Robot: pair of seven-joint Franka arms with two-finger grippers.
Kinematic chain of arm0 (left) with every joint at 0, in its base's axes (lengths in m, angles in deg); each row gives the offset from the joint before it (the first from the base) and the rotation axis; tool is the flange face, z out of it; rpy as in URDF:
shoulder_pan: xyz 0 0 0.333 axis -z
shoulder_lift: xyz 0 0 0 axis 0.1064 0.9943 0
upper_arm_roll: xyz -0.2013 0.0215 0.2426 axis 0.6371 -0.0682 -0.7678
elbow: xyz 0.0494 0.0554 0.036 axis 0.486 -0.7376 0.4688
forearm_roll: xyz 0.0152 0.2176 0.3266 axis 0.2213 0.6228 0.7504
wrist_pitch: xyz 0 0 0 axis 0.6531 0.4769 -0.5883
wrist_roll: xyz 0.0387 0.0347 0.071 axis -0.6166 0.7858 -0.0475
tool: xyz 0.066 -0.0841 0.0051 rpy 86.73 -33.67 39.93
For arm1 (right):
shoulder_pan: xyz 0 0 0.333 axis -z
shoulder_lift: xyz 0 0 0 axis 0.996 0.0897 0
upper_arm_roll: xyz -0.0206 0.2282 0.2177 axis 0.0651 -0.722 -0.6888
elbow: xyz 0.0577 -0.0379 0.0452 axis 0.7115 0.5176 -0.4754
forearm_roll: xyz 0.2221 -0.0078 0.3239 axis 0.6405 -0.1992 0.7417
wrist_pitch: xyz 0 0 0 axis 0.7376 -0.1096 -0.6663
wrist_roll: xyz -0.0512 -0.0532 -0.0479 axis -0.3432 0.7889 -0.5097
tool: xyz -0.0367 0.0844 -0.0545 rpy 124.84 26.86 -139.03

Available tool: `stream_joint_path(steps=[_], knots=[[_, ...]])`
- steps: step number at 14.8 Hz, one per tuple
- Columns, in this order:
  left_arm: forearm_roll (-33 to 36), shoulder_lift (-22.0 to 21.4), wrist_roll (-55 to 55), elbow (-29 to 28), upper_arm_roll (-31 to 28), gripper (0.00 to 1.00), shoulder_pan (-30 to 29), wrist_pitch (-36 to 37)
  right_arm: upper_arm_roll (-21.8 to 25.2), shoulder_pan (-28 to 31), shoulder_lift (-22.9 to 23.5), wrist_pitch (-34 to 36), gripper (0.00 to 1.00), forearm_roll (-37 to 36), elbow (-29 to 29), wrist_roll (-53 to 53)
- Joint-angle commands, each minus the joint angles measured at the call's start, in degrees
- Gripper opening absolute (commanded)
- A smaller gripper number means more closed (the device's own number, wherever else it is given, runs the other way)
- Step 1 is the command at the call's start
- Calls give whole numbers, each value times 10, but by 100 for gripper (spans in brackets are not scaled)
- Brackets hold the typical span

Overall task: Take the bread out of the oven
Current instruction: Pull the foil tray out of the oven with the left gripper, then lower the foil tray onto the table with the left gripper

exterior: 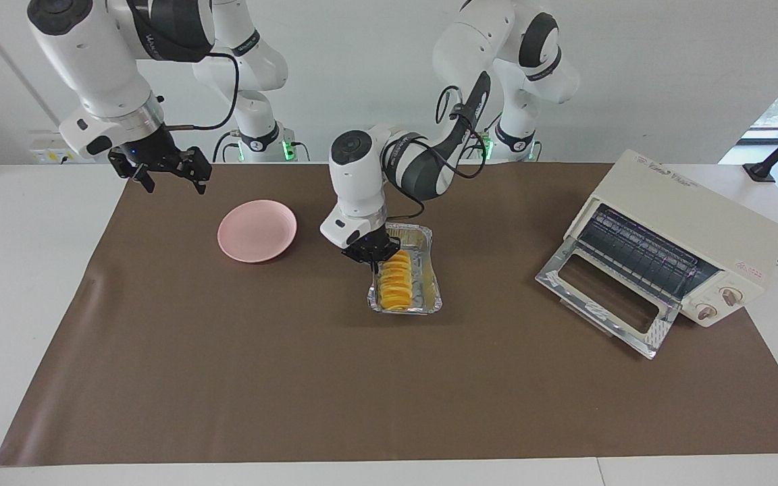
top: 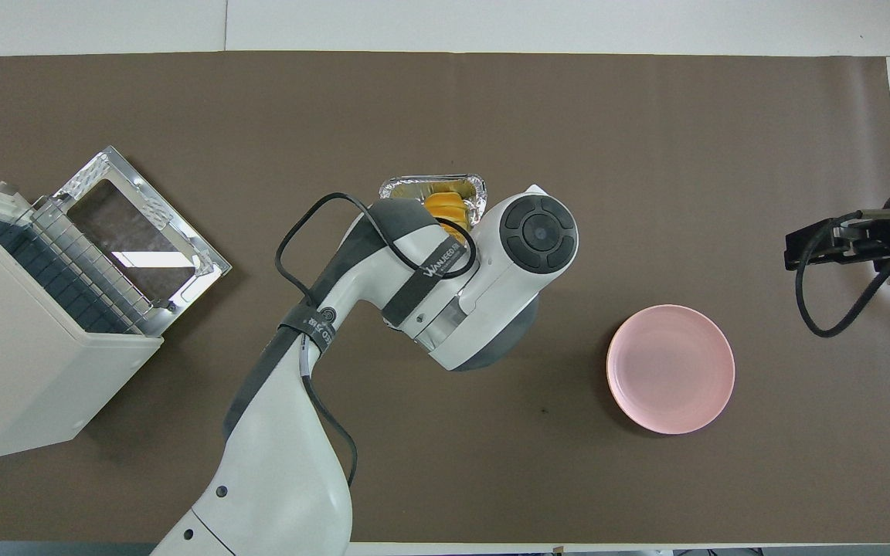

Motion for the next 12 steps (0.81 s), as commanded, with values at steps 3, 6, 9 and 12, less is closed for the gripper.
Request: stream_joint_path(steps=[3,6,9,12], knots=[[-6,8,7,-20,-12,0,38,-14,-4,-2,-12,-7,100,-7,15,-13],[-5,9,14,-32,-12,0,40,-24,-8,-7,-21,-10,100,-4,25,-11],[5,8,24,-56,-13,0,48,-39,-8,-7,-26,-30,100,4,40,-8],[5,8,42,-62,-13,0,48,-47,-8,-13,-23,-64,100,28,47,-8]])
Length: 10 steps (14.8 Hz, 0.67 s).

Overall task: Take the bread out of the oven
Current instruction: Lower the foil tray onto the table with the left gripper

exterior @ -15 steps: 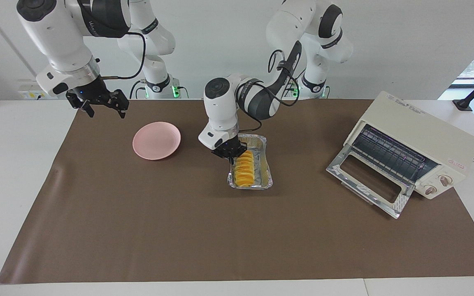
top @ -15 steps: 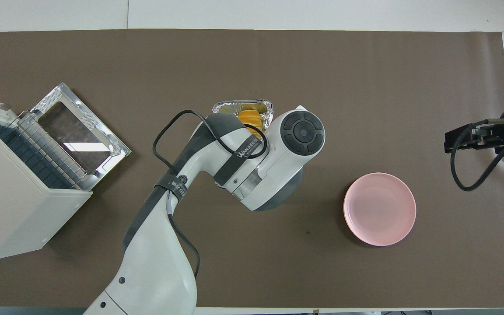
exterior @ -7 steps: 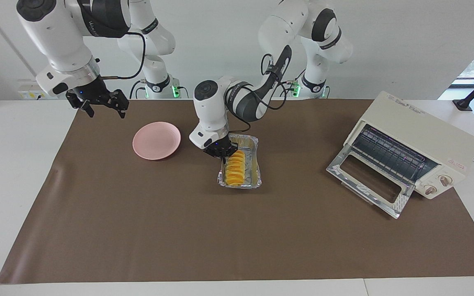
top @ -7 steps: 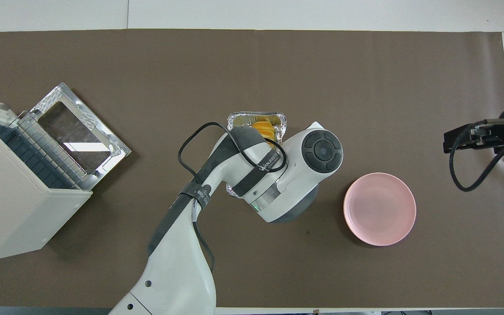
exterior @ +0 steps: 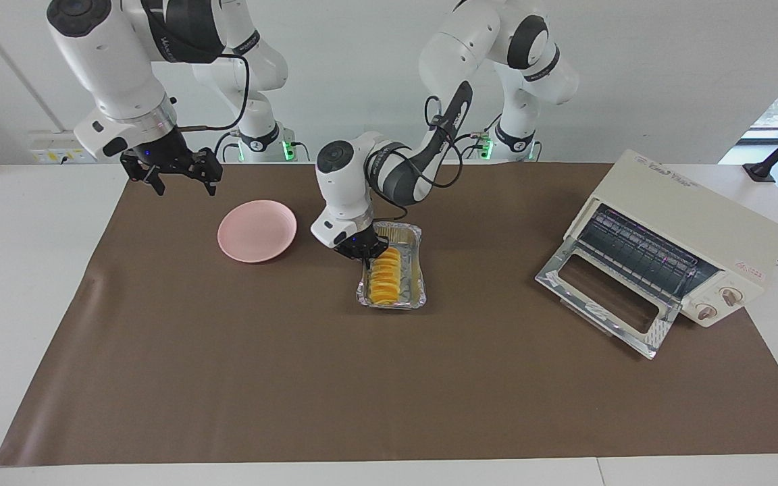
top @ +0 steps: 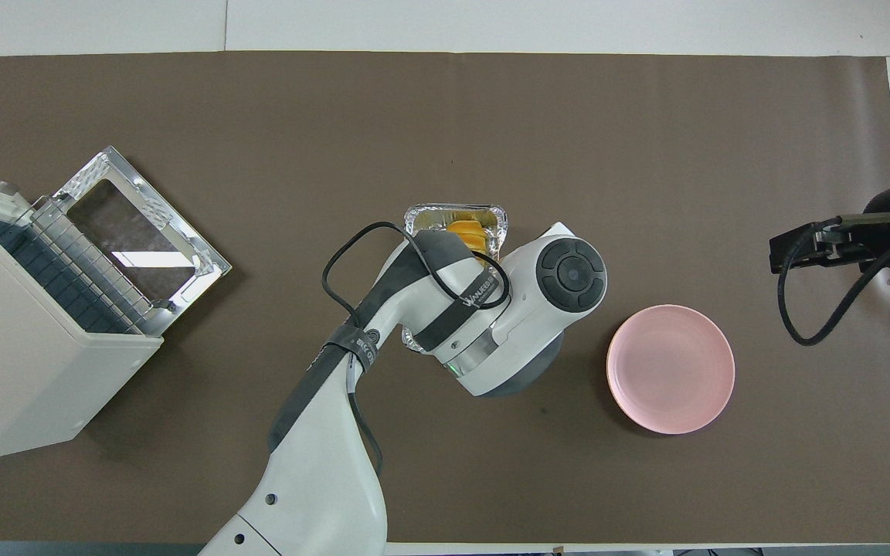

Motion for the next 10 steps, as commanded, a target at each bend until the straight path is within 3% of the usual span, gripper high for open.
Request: stream_joint_path(steps=[1,6,7,8,9,10], knots=[[6,-6,30,-11,-11,0,11,-16,-1,-3,-15,-24,100,17,26,-8],[25,-10,51,-28,-11,0,19,-37,0,-3,-12,-26,100,17,31,-9],[25,-10,52,-26,-12,8,20,-37,0,-3,-12,-27,100,17,30,-9],[29,-10,52,-26,-12,79,19,-37,0,-3,-11,-27,100,17,29,-10],[36,-11,57,-26,-11,100,19,-37,0,-3,-11,-27,100,17,29,-11],[34,-10,67,-18,-11,100,19,-37,0,-2,-10,-27,100,17,28,-13]])
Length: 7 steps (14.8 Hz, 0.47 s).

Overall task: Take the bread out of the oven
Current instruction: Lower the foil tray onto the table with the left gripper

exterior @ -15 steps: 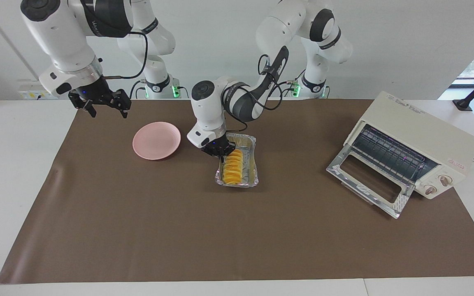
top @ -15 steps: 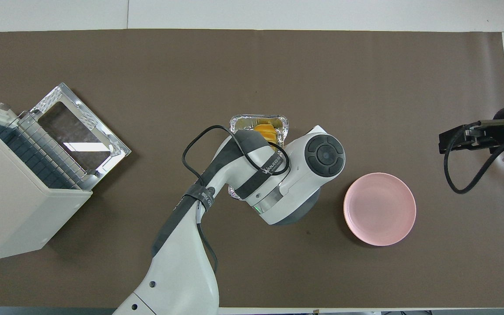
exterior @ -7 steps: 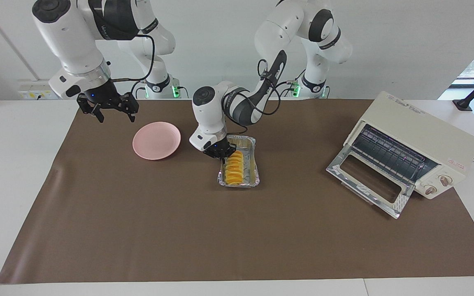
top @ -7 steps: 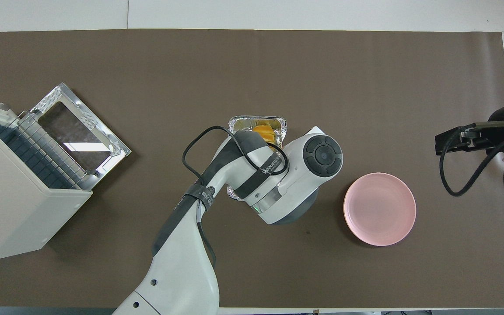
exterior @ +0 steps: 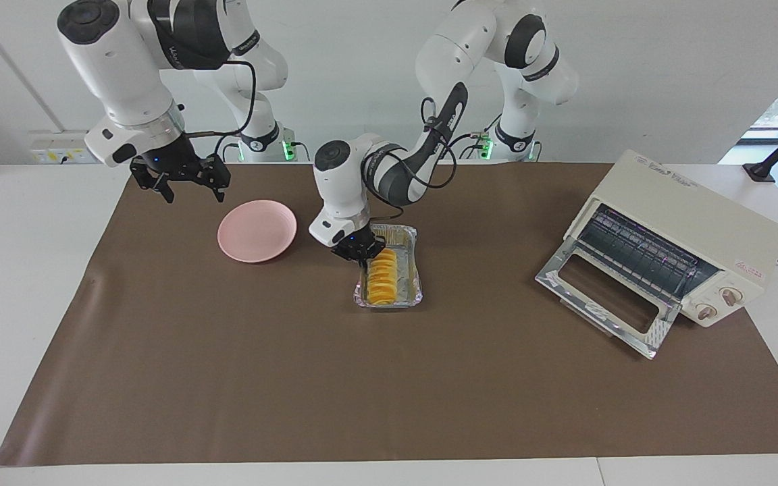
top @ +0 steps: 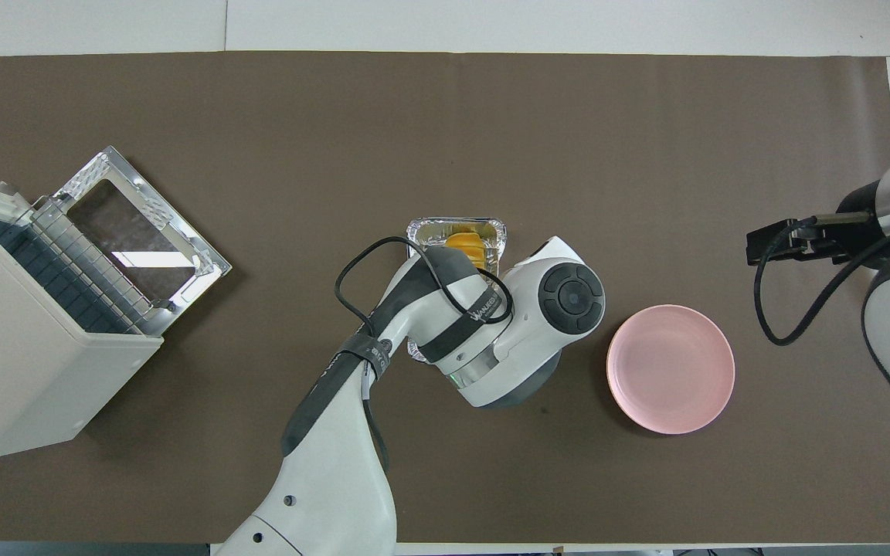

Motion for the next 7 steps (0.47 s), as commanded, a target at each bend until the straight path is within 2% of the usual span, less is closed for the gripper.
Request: stream_joint_path(steps=[1,5,7], knots=[[11,-10,26,7,-10,100,9,-8,0,6,-10,-11,100,9,13,-14],[-17,-22,19,47,-11,100,-27,23,0,4,-11,-8,100,9,15,-13],[-20,-48,15,75,-11,100,-58,59,0,0,-10,-13,100,9,17,-12]])
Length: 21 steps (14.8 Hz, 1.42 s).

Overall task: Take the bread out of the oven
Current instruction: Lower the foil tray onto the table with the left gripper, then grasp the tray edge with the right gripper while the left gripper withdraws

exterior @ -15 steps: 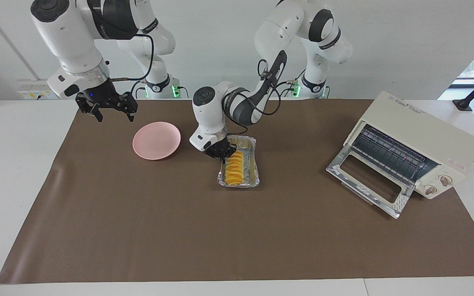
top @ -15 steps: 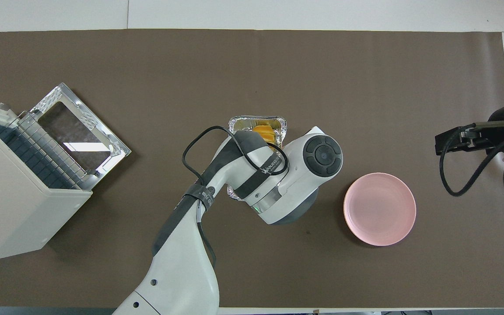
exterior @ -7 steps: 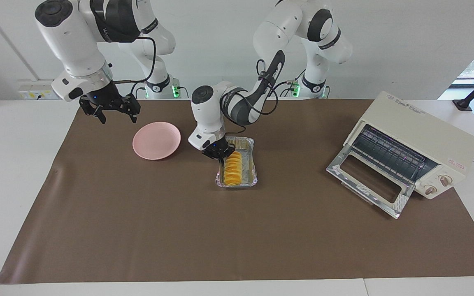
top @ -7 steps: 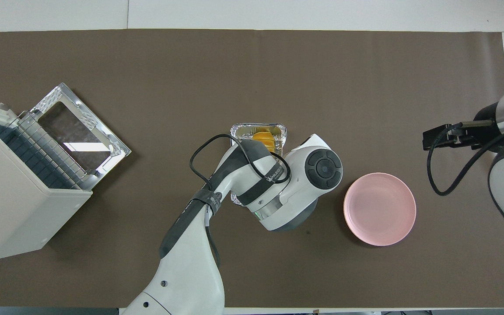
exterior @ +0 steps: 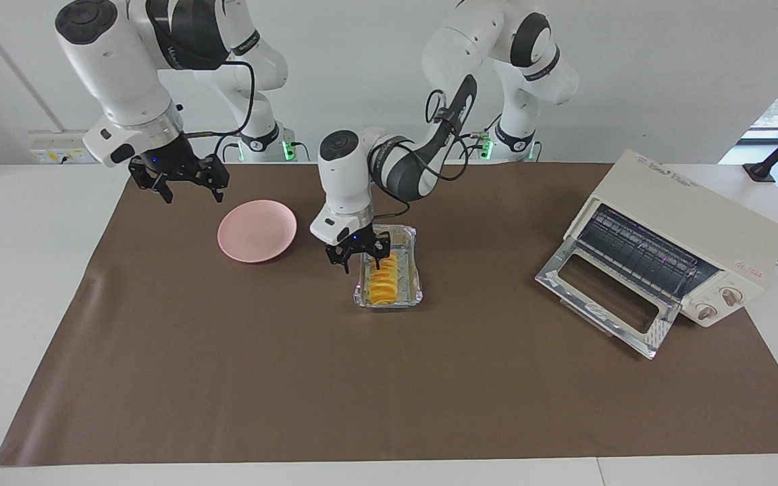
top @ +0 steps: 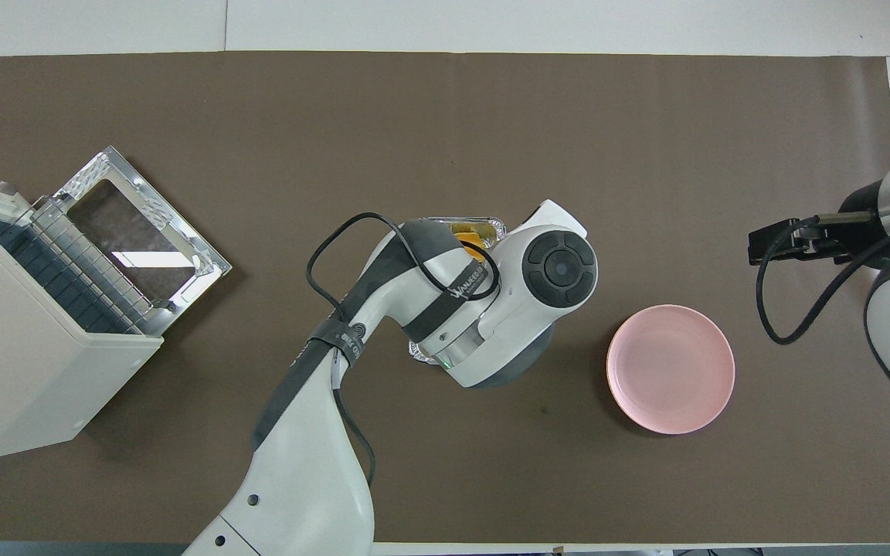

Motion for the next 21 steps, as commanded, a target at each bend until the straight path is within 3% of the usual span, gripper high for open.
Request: stream_joint_path(steps=[1,3,8,10,13,17,19,21], knots=[[-21,-59,-8,20,1,100,-46,42,-2,0,-4,-15,100,9,14,-14],[-36,-112,-48,11,1,100,-89,74,-9,-1,16,-32,100,10,4,-15],[-37,-195,-223,-2,1,100,-211,180,-70,-3,75,-94,99,9,4,40],[-37,-237,-305,-7,1,100,-290,221,-83,-50,113,-124,100,8,4,98],[-37,-271,-425,-17,1,100,-345,291,-83,-106,153,-173,100,9,5,147],[-37,-290,-430,-38,3,100,-377,302,-83,-156,186,-215,99,8,21,232],[-37,-327,-437,-87,5,100,-397,303,-83,-175,186,-252,99,8,59,267],[-51,-348,-447,-96,10,100,-422,329,-83,-174,187,-254,99,8,67,267]])
